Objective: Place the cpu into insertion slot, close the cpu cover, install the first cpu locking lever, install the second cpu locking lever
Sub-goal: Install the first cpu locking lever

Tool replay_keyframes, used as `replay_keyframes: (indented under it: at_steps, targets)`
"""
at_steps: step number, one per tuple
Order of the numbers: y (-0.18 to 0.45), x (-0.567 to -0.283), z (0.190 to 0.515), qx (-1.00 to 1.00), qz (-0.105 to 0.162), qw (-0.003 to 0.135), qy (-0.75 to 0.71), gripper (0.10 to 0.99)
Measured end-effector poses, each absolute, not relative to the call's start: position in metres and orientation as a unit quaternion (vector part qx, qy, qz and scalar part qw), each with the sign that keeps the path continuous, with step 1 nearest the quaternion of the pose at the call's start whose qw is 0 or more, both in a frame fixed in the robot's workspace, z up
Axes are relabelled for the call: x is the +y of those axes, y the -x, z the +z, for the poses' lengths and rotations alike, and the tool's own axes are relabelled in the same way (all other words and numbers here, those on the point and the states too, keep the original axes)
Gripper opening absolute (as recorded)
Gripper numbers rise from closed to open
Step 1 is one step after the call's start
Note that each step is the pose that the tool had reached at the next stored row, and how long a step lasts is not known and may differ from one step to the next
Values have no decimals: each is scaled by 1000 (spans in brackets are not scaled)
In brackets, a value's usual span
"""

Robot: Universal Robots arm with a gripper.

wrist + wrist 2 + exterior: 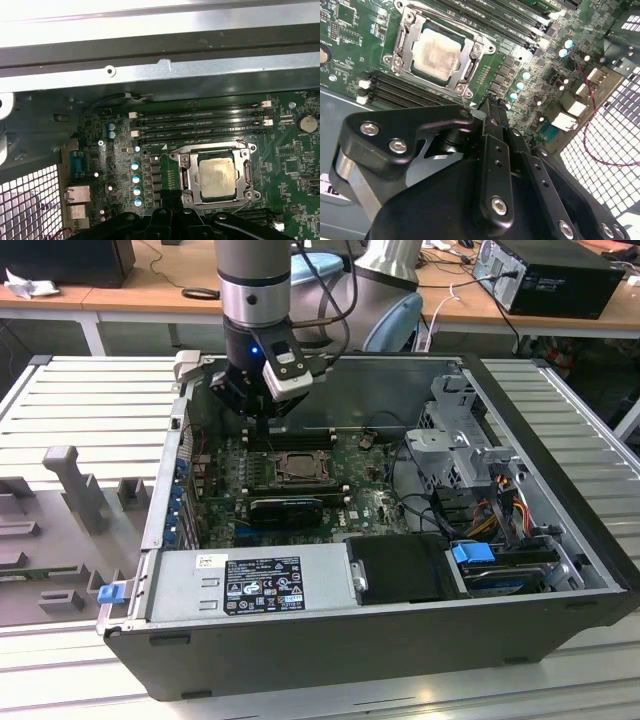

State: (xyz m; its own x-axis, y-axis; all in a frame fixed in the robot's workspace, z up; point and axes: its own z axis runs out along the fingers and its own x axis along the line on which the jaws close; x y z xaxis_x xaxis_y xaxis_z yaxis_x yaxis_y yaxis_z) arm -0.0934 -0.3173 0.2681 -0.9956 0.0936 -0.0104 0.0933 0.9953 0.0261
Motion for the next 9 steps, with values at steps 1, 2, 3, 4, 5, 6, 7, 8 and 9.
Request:
replay_keyframes:
  at_steps: [1, 2, 3, 4, 5, 6, 7, 8, 9]
  targets:
    - [94, -317, 268, 999, 13, 6, -47, 106]
    - [96, -317, 267, 999, 13, 6, -47, 106]
    - [100, -317, 267, 999, 13, 6, -47, 106]
    - [103, -317, 267, 999, 13, 6, -47, 106]
    - [106, -317, 266, 999, 13, 6, -47, 106]
    - [108, -317, 266, 999, 13, 6, -47, 106]
    - [110, -316, 265, 999, 13, 6, -47, 106]
    - [110, -316, 264, 999, 13, 6, -46, 106]
    - [110, -315, 263, 999, 13, 6, -45, 106]
